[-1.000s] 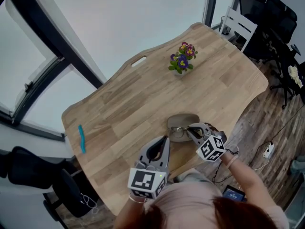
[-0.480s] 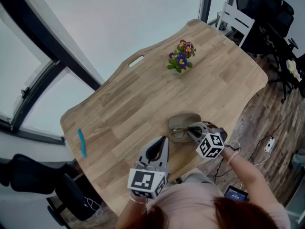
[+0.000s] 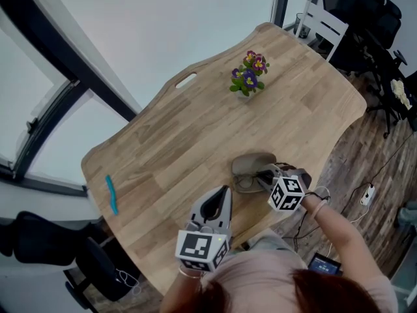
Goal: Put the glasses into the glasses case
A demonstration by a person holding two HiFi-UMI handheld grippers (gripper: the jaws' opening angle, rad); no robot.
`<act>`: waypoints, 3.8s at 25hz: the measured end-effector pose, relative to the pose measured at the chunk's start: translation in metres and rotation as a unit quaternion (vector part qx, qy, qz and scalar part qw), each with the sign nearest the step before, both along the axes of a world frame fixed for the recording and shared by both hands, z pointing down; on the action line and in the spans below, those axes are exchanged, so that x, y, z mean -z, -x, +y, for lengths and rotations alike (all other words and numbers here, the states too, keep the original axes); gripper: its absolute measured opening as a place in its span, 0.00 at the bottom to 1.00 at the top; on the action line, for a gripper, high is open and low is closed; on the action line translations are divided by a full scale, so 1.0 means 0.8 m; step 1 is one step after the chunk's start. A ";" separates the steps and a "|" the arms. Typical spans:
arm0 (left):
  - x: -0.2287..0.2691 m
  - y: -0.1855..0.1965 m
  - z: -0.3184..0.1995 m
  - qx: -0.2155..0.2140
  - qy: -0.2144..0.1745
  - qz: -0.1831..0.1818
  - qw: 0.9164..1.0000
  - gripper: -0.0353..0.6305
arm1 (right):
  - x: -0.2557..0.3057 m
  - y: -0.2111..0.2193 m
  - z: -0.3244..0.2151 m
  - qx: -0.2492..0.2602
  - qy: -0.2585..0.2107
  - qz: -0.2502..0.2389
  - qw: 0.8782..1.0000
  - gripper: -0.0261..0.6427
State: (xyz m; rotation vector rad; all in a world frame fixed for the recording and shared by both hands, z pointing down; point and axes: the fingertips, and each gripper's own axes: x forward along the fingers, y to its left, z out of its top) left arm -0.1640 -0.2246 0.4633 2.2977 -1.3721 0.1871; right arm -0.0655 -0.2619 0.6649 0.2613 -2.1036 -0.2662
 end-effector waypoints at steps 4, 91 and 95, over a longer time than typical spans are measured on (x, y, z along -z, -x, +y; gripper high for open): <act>-0.004 0.001 0.001 -0.001 0.004 0.003 1.000 0.06 | -0.007 -0.001 0.001 0.004 0.013 0.017 1.000 0.07; 0.074 -0.058 0.011 0.016 -0.075 -0.024 0.997 0.06 | 0.282 -0.063 0.022 -0.246 -0.039 -0.372 0.894 0.04; 0.079 -0.064 0.013 0.014 -0.081 -0.024 0.996 0.06 | 0.298 -0.069 0.028 -0.253 -0.047 -0.390 0.884 0.04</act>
